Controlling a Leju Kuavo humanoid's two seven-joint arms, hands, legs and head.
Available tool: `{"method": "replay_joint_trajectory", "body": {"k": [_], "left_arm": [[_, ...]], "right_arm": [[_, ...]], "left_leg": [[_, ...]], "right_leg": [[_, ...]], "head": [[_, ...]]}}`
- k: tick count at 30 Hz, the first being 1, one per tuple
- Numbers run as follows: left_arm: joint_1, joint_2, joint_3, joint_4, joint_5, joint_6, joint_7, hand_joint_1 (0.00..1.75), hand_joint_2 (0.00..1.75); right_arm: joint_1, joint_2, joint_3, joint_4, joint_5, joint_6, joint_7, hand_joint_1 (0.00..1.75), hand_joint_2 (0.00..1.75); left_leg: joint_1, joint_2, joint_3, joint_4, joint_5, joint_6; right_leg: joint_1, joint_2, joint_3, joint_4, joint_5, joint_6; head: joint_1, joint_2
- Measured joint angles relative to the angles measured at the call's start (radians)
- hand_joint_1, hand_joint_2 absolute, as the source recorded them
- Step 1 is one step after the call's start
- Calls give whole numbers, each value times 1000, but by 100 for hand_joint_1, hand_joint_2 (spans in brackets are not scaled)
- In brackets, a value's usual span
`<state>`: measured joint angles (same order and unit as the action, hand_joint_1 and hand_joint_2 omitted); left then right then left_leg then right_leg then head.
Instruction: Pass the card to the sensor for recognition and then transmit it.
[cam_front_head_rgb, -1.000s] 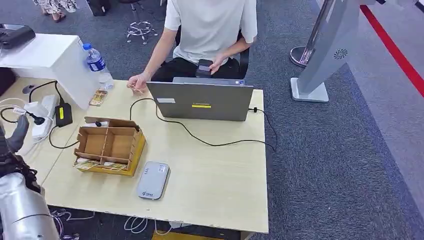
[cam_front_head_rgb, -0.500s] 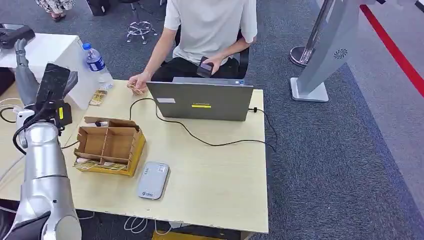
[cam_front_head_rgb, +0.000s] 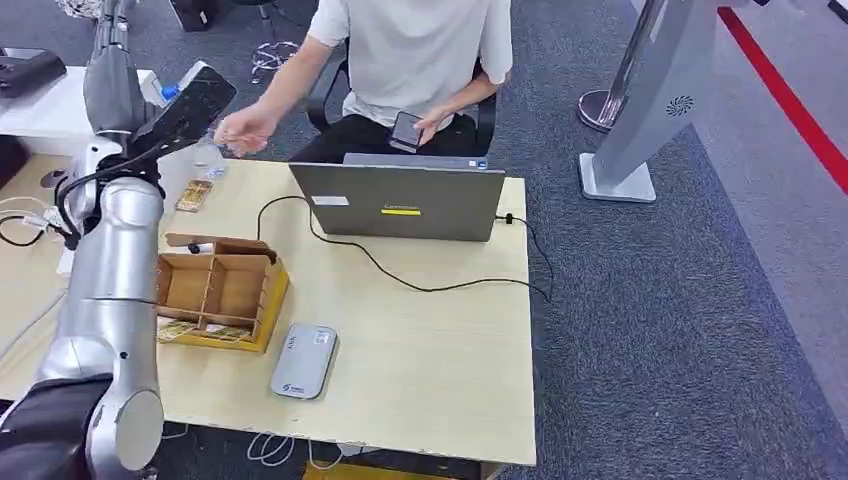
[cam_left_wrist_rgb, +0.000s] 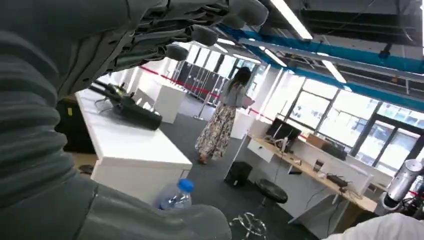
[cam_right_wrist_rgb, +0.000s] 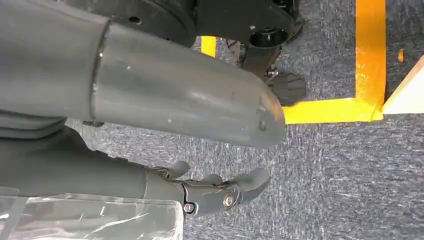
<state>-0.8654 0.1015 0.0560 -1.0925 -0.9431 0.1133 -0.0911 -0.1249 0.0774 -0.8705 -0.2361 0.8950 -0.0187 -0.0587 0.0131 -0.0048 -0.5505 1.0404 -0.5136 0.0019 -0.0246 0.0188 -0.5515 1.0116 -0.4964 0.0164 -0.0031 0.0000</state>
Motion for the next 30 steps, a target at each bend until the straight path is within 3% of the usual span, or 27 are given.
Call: {"method": "replay_joint_trajectory", "body": {"k": [11, 12, 13, 22, 30], "left_arm": [[-167, 1, -228, 89, -243, 55, 148, 0, 175], [-183, 2, -250, 99, -267, 61, 164, 120, 175], [-198, 3, -273, 107, -288, 66, 177, 175, 175], [-265, 13, -390, 166, -433, 119, 267, 175, 175], [-284, 15, -413, 187, -443, 127, 269, 175, 175]], "right_arm": [[0, 3, 2, 4, 16, -1, 25, 0, 0], [0, 5, 3, 4, 18, -1, 27, 0, 0], [0, 5, 4, 5, 18, -1, 28, 0, 0], [0, 7, 10, 9, 33, -3, 43, 0, 0], [1, 8, 11, 9, 33, -3, 45, 0, 0]], "left_leg": [[0, 0, 0, 0, 0, 0], [0, 0, 0, 0, 0, 0], [0, 0, 0, 0, 0, 0], [0, 0, -1, 0, 1, -1], [0, 0, -1, 0, 1, -1]], "right_leg": [[0, 0, 0, 0, 1, 0], [0, 0, 0, 0, 1, 0], [0, 0, 0, 0, 1, 0], [0, 0, -1, 0, 1, 0], [0, 0, -1, 0, 1, 0]], "head": [[0, 0], [0, 0], [0, 0], [0, 0], [1, 0]]}}
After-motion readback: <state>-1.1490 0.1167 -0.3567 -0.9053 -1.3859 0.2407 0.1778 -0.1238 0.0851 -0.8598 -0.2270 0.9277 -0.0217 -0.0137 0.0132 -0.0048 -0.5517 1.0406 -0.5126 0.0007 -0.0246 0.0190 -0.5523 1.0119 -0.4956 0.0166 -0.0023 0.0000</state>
